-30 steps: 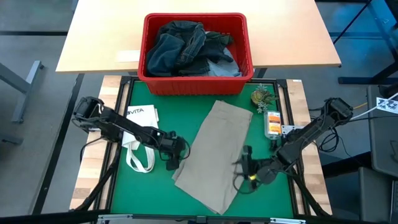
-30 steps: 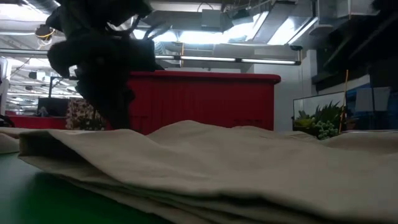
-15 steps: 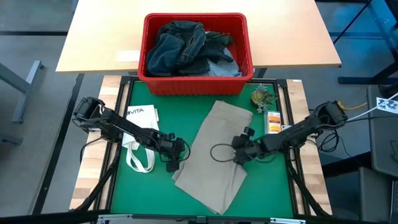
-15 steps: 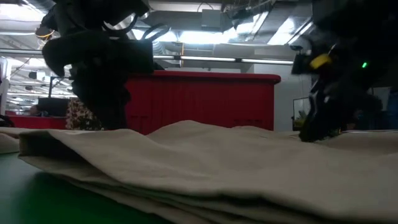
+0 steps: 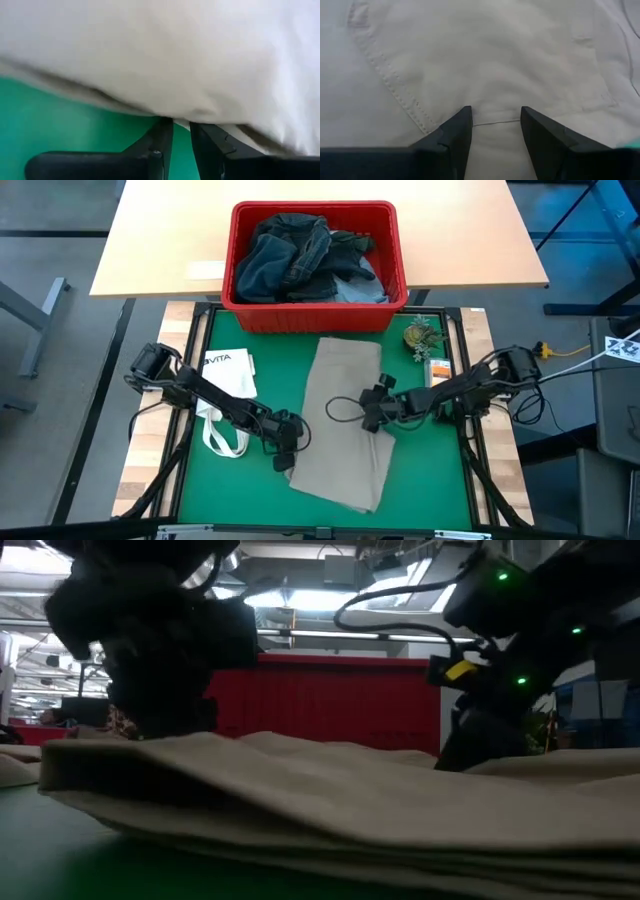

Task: Fold Laundry from Bin
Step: Fold the gray shorts

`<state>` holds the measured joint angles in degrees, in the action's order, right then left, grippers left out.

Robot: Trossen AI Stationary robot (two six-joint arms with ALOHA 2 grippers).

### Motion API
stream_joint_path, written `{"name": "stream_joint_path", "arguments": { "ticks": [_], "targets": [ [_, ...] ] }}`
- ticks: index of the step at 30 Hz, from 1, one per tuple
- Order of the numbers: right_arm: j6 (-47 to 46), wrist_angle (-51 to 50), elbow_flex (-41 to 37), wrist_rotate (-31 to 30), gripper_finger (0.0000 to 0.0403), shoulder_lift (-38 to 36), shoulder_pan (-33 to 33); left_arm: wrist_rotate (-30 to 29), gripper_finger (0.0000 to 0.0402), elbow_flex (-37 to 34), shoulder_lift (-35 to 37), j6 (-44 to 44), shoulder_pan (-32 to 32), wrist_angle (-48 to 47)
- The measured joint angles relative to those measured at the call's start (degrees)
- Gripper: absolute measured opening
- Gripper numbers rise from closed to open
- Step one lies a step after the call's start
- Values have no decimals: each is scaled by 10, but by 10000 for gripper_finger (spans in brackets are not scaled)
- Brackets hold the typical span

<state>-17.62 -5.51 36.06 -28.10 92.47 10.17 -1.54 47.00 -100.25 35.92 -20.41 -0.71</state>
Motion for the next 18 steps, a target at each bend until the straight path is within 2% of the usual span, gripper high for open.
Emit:
{"name": "stream_joint_path", "arguments": {
  "ticks": [5, 10, 18],
  "targets": [
    [60, 5, 7, 29, 172, -4, 17, 22, 55, 0, 0, 1, 0, -3],
    [92, -100, 54, 73, 172, -21, 8, 87, 49, 0, 9, 24, 12, -40],
    [105, -239, 148, 82, 172, -48, -68, 38, 22, 0, 67, -17, 15, -129]
  ]
}}
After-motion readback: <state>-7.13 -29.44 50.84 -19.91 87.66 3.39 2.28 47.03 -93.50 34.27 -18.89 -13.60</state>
